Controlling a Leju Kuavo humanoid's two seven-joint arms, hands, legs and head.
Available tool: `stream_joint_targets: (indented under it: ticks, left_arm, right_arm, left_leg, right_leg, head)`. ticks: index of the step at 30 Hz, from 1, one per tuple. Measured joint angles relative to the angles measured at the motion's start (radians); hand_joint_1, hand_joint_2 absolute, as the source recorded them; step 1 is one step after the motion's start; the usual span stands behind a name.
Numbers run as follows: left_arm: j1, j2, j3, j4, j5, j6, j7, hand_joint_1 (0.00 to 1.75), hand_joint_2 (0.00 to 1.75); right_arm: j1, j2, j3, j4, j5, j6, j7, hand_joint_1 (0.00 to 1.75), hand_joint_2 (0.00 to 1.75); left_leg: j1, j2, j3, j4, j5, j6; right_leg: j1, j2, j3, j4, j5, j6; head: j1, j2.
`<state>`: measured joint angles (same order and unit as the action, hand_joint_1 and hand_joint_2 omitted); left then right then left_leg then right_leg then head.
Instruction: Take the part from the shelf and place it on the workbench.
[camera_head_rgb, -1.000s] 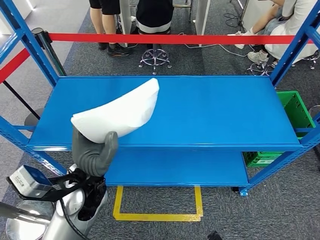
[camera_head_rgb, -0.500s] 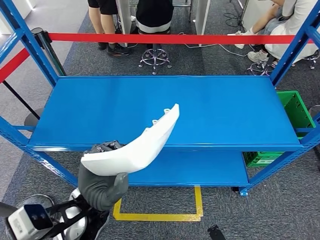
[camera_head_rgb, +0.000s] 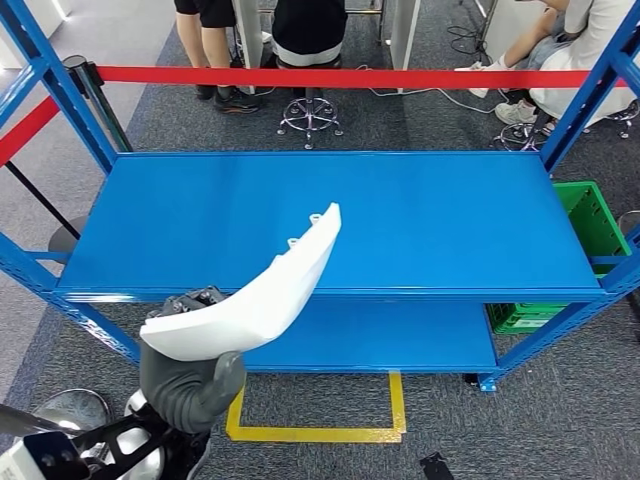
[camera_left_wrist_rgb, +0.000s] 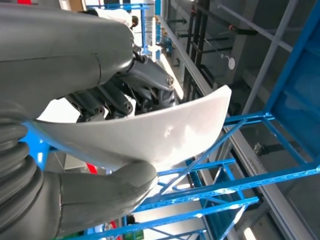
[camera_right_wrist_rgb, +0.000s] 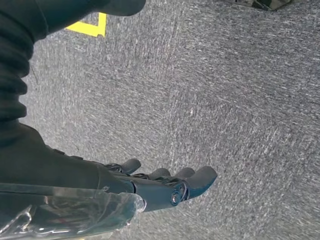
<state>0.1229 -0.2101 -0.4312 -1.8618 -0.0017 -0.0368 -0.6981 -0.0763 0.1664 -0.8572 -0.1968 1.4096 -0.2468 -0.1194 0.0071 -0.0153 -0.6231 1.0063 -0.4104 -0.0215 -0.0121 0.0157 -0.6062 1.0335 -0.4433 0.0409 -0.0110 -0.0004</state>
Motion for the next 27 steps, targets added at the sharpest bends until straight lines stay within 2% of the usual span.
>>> stream_joint_targets:
  ticks: [6, 8, 10, 11, 12, 14, 15, 16, 17, 19, 20, 21, 25, 27]
  left_arm:
    - [0.000, 0.000, 0.002, -0.003, 0.011, 0.013, 0.000, 1.75, 1.75]
    - [0.000, -0.002, 0.005, -0.003, 0.027, 0.008, 0.000, 1.75, 1.75]
    - [-0.001, -0.005, 0.009, -0.002, 0.036, 0.002, 0.000, 1.75, 1.75]
    - [-0.001, -0.006, 0.011, -0.002, 0.037, 0.001, 0.000, 1.75, 1.75]
    - [-0.002, -0.008, 0.013, -0.002, 0.039, 0.000, 0.000, 1.75, 1.75]
    - [-0.002, -0.010, 0.017, 0.000, 0.042, -0.001, 0.000, 1.75, 1.75]
    - [-0.001, -0.010, 0.019, 0.001, 0.043, -0.004, 0.000, 1.75, 1.75]
    - [-0.001, -0.010, 0.021, 0.002, 0.044, -0.008, 0.000, 1.75, 1.75]
    - [0.000, -0.010, 0.023, 0.004, 0.045, -0.014, 0.000, 1.75, 1.75]
    - [0.001, -0.010, 0.028, 0.005, 0.050, -0.028, 0.000, 1.75, 1.75]
    - [0.002, -0.009, 0.032, 0.006, 0.053, -0.037, 0.000, 1.75, 1.75]
    - [0.003, -0.009, 0.036, 0.006, 0.056, -0.049, 0.000, 1.75, 1.75]
    - [0.008, -0.011, 0.055, 0.010, 0.066, -0.098, 0.000, 1.75, 1.75]
    - [0.009, -0.012, 0.064, 0.013, 0.067, -0.111, 0.000, 1.75, 1.75]
  right_arm:
    - [0.000, 0.005, -0.014, 0.000, -0.010, 0.015, -0.003, 0.00, 1.75]
    - [-0.001, 0.008, -0.017, 0.000, -0.010, 0.017, -0.009, 0.00, 1.75]
    - [-0.002, 0.011, -0.019, 0.000, -0.010, 0.016, -0.017, 0.00, 1.75]
    - [-0.003, 0.011, -0.020, 0.000, -0.010, 0.015, -0.020, 0.00, 1.75]
    - [-0.003, 0.012, -0.020, 0.000, -0.010, 0.015, -0.022, 0.00, 1.75]
    - [-0.004, 0.012, -0.021, 0.000, -0.011, 0.014, -0.024, 0.00, 1.75]
    - [-0.003, 0.012, -0.021, 0.000, -0.012, 0.014, -0.025, 0.00, 1.75]
    - [-0.002, 0.012, -0.021, 0.000, -0.012, 0.014, -0.025, 0.00, 1.75]
    - [-0.002, 0.012, -0.022, 0.000, -0.013, 0.014, -0.026, 0.00, 1.75]
    - [-0.003, 0.014, -0.022, 0.000, -0.014, 0.015, -0.024, 0.00, 1.75]
    - [-0.004, 0.017, -0.022, 0.000, -0.015, 0.014, -0.021, 0.00, 1.75]
    - [-0.005, 0.021, -0.022, 0.000, -0.017, 0.013, -0.016, 0.00, 1.75]
    - [-0.006, 0.030, -0.028, 0.000, -0.017, -0.009, 0.015, 0.00, 1.75]
    - [-0.006, 0.032, -0.032, 0.000, -0.014, -0.026, 0.041, 0.00, 1.75]
  left_leg:
    - [-0.008, 0.000, 0.000, 0.003, -0.005, 0.009]
    - [-0.011, 0.000, 0.001, 0.001, -0.005, 0.016]
    - [-0.006, 0.001, 0.010, -0.013, 0.001, 0.024]
    - [-0.002, 0.001, 0.015, -0.020, 0.005, 0.028]
    - [0.001, 0.002, 0.020, -0.025, 0.007, 0.031]
    - [0.003, 0.003, 0.022, -0.026, 0.006, 0.034]
    - [0.003, 0.003, 0.022, -0.026, 0.005, 0.033]
    - [0.005, 0.002, 0.023, -0.026, 0.004, 0.031]
    - [0.007, 0.001, 0.025, -0.025, 0.002, 0.027]
    - [0.014, -0.001, 0.028, -0.019, -0.004, 0.014]
    - [0.015, -0.002, 0.028, -0.013, -0.008, 0.005]
    - [0.015, -0.003, 0.028, -0.009, -0.010, -0.003]
    - [0.016, -0.001, 0.027, -0.007, -0.013, -0.027]
    - [0.016, 0.003, 0.000, 0.052, -0.055, -0.032]
  right_leg:
    - [-0.009, 0.000, 0.001, -0.001, -0.001, 0.009]
    - [-0.011, 0.000, 0.004, -0.006, 0.000, 0.015]
    - [-0.011, -0.002, 0.004, -0.001, -0.007, 0.021]
    - [-0.009, -0.003, -0.005, 0.020, -0.022, 0.023]
    - [-0.009, -0.005, -0.025, 0.065, -0.048, 0.025]
    - [-0.010, -0.006, -0.086, 0.195, -0.111, 0.030]
    - [-0.011, -0.007, -0.111, 0.247, -0.129, 0.033]
    - [-0.012, -0.007, -0.120, 0.262, -0.126, 0.035]
    - [-0.013, -0.008, -0.107, 0.237, -0.104, 0.038]
    - [-0.018, -0.007, -0.039, 0.105, -0.041, 0.045]
    - [-0.020, -0.003, -0.007, 0.047, -0.021, 0.043]
    - [-0.020, 0.001, 0.011, 0.012, -0.013, 0.038]
    - [-0.014, 0.007, 0.013, 0.009, -0.012, 0.000]
    - [-0.015, 0.006, 0.012, 0.006, -0.009, -0.013]
  head:
    - [0.000, 0.000]
    - [0.000, 0.000]
    - [0.001, 0.000]
    - [0.002, 0.000]
    - [0.004, 0.000]
    - [0.007, 0.000]
    - [0.007, 0.000]
    - [0.007, 0.000]
    - [0.007, 0.000]
    - [0.007, 0.000]
    - [0.008, 0.000]
    - [0.009, 0.000]
    - [0.009, 0.000]
    - [0.007, 0.000]
